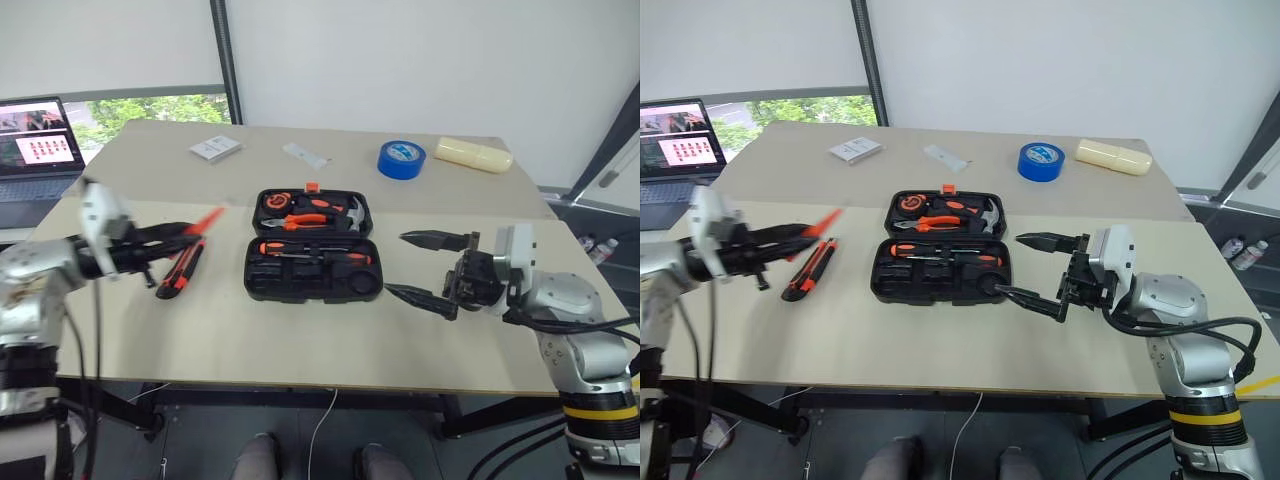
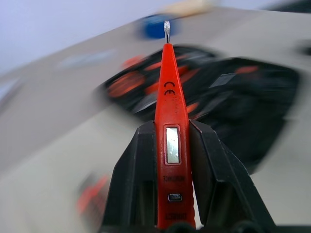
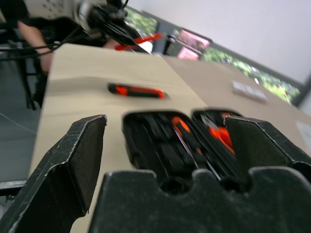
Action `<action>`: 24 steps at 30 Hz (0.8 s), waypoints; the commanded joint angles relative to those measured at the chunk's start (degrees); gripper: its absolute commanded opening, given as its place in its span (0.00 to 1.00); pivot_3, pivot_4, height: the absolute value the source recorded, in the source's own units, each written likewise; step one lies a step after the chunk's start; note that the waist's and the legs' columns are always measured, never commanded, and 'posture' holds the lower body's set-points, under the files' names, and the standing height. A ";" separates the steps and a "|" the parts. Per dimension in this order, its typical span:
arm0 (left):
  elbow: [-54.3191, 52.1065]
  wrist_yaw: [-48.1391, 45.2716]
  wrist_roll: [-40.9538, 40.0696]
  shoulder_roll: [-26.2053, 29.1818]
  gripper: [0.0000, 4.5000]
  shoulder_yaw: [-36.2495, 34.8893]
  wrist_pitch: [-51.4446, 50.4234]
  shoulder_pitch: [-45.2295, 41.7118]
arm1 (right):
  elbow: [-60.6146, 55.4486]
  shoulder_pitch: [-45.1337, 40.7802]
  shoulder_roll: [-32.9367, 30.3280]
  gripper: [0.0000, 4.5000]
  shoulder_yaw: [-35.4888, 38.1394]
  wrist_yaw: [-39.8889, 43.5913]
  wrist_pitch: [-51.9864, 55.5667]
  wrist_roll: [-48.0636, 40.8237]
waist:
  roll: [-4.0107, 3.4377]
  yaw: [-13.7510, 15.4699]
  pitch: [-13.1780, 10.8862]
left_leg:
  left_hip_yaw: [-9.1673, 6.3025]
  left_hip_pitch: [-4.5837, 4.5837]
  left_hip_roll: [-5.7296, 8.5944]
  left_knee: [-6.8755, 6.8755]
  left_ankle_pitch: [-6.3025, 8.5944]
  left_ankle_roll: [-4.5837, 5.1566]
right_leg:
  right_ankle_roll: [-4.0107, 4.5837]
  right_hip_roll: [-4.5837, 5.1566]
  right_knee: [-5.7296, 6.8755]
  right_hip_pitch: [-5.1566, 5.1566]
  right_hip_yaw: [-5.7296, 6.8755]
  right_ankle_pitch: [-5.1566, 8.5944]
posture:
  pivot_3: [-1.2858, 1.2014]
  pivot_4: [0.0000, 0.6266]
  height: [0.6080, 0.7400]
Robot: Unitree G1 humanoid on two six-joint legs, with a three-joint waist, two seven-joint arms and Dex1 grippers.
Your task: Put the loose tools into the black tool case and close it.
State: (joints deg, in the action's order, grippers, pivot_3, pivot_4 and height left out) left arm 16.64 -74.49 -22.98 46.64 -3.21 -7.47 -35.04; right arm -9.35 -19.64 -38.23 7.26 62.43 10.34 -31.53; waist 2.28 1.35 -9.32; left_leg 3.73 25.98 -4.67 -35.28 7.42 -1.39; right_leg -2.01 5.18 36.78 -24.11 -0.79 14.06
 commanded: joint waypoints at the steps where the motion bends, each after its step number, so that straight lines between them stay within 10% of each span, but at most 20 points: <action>1: 5.70 -2.27 9.31 -4.01 0.10 10.01 3.06 -8.21 | 1.44 -1.76 -1.49 1.00 1.07 1.14 -1.23 0.75 | 0.01 -0.15 -0.01 | -0.04 0.05 -0.01 -0.03 -0.03 0.04 | -0.03 -0.04 0.01 -0.03 -0.01 -0.02 | 0.52 0.24 1.00; 24: 40.79 2.44 33.63 -15.91 0.10 22.64 23.81 -28.20 | -4.83 3.85 -1.16 1.00 1.66 -2.81 -0.52 1.21 | 0.03 -0.65 -0.03 | -0.24 0.32 0.01 -0.60 -0.03 0.17 | -0.50 -0.12 0.11 -0.03 -0.09 0.07 | 0.52 0.24 1.00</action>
State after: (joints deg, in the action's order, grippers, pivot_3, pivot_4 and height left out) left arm 56.73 -72.06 9.23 30.96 18.82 15.33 -62.21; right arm -12.08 -15.36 -39.02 7.37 59.90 9.95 -29.42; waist 2.31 0.69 -9.35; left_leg 3.49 26.31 -4.66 -35.89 7.39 -1.22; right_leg -2.52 5.06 36.90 -24.13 -0.88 14.12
